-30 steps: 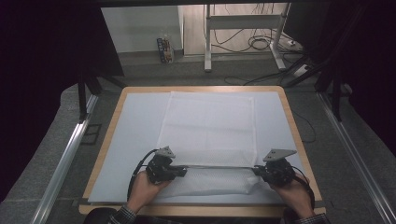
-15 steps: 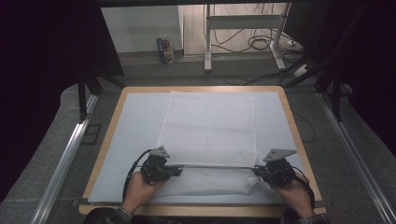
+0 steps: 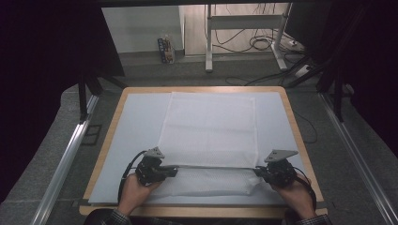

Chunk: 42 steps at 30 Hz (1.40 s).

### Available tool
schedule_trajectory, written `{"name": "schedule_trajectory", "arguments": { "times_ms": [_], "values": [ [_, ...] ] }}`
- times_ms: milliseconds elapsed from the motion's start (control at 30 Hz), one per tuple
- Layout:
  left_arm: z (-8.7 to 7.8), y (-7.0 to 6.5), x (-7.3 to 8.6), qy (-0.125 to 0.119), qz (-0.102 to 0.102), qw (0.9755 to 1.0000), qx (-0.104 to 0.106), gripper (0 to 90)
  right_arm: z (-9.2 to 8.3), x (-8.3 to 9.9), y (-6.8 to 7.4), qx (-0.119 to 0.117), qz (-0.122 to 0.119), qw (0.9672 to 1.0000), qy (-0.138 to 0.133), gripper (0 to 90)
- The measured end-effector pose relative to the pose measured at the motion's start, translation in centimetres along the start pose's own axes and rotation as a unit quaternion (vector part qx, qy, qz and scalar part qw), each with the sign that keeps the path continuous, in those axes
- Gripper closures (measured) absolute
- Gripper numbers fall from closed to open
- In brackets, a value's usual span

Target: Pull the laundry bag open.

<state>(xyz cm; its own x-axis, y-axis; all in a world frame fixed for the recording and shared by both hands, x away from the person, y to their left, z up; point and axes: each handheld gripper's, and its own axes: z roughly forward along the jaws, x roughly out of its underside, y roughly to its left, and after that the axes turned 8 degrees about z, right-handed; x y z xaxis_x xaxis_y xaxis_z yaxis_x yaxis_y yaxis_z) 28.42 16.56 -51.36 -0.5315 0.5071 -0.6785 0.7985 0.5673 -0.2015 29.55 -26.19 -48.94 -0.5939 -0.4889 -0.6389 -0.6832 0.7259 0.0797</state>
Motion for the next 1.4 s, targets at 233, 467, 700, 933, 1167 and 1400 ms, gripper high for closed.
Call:
{"name": "schedule_trajectory", "arguments": {
  "times_ms": [233,467,700,933,1167,1400],
  "values": [
    [-0.9,0.4,0.7,-0.004,-0.009,0.9999,-0.009,87.2,0.0,0.0,-0.1,0.003,0.001,1.0000,0.000,81.6],
    [-1.6,0.8,1.4,-0.007,-0.017,0.9996,-0.019,87.2,0.0,0.0,-0.1,0.004,0.001,1.0000,0.001,81.6],
    [-2.2,0.9,2.1,-0.011,-0.027,0.9993,-0.023,87.1,0.0,0.0,-0.2,0.005,-0.001,1.0000,0.003,81.6],
    [-2.7,1.1,2.7,-0.013,-0.036,0.9989,-0.026,87.1,0.0,0.0,-0.2,0.006,0.000,1.0000,0.003,81.6],
    [-3.2,1.2,3.3,-0.014,-0.044,0.9986,-0.027,87.1,0.0,0.0,-0.2,0.007,0.000,1.0000,0.002,81.6],
    [-3.6,1.4,3.8,-0.013,-0.051,0.9982,-0.031,87.2,0.0,0.0,-0.2,0.011,-0.001,0.9999,0.004,81.7]
  ]
}}
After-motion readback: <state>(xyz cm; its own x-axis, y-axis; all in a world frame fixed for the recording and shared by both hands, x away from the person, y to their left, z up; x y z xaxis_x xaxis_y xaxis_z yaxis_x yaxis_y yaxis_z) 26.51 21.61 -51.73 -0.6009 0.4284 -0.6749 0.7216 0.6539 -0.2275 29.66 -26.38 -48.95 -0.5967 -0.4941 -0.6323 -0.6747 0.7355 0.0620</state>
